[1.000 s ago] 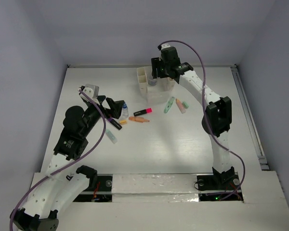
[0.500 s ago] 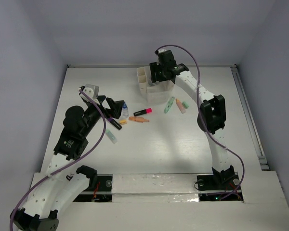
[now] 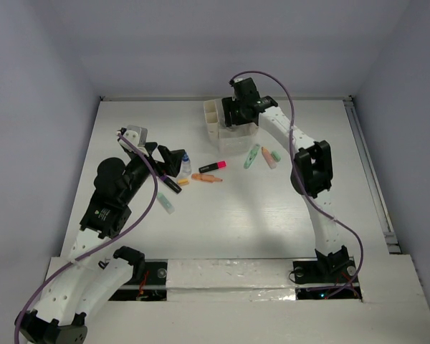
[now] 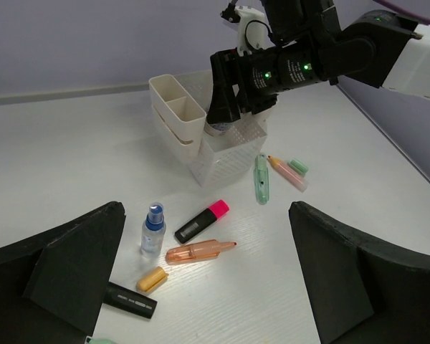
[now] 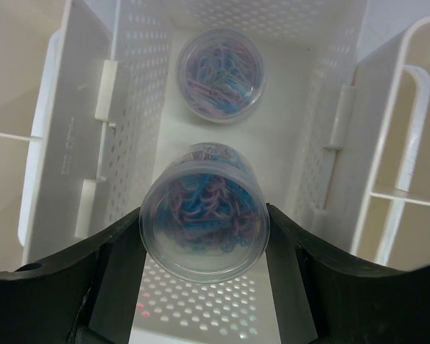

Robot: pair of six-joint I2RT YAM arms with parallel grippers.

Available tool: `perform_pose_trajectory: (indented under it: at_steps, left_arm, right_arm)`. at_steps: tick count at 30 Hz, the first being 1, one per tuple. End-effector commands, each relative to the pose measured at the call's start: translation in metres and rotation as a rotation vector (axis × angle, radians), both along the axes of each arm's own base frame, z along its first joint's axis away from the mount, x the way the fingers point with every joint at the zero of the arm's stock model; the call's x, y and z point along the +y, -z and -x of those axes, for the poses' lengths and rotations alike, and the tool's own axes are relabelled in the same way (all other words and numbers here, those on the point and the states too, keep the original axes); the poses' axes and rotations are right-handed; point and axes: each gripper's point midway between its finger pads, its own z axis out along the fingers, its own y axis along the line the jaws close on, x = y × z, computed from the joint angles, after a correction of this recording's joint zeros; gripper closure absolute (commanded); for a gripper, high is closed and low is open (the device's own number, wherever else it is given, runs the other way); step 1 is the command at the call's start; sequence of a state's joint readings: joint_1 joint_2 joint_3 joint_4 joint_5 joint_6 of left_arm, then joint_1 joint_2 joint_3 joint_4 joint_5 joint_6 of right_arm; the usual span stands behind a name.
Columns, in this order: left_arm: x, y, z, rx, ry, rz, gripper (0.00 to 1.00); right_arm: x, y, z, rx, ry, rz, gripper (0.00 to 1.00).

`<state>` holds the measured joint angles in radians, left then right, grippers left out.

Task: Sort the stationery into containers
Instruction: Place the stationery in the storage box.

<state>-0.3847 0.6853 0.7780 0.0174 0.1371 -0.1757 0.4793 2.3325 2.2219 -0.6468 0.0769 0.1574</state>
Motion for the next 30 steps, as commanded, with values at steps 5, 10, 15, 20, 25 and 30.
perform_pose_trajectory:
  at_steps: [5, 10, 15, 20, 25, 30]
  left_arm:
    - [0.001, -0.011, 0.0, -0.045, -0.006, 0.016, 0.01]
    - [0.001, -0.011, 0.0, -0.045, -0.006, 0.017, 0.01]
    - [0.001, -0.011, 0.0, -0.045, -0.005, 0.016, 0.01]
    - [0.001, -0.012, 0.001, -0.047, -0.003, 0.017, 0.01]
    - [0.001, -0.012, 0.001, -0.049, -0.002, 0.019, 0.01]
    - [0.0, -0.011, 0.001, -0.046, 0.001, 0.019, 0.01]
  right_arm:
    - [0.013, 0.004, -0.01, -0.012, -0.012, -0.026, 0.53]
    - [0.012, 0.004, -0.02, -0.052, 0.018, -0.032, 0.52]
    - [0.02, -0.001, -0.03, -0.144, 0.058, -0.047, 0.48]
    - [0.027, -0.004, -0.035, -0.225, 0.102, -0.044, 0.37]
    - [0.025, -0.004, -0.04, -0.23, 0.125, -0.035, 0.08]
    - [0.023, -0.024, -0.043, -0.298, 0.165, -0.09, 0.0]
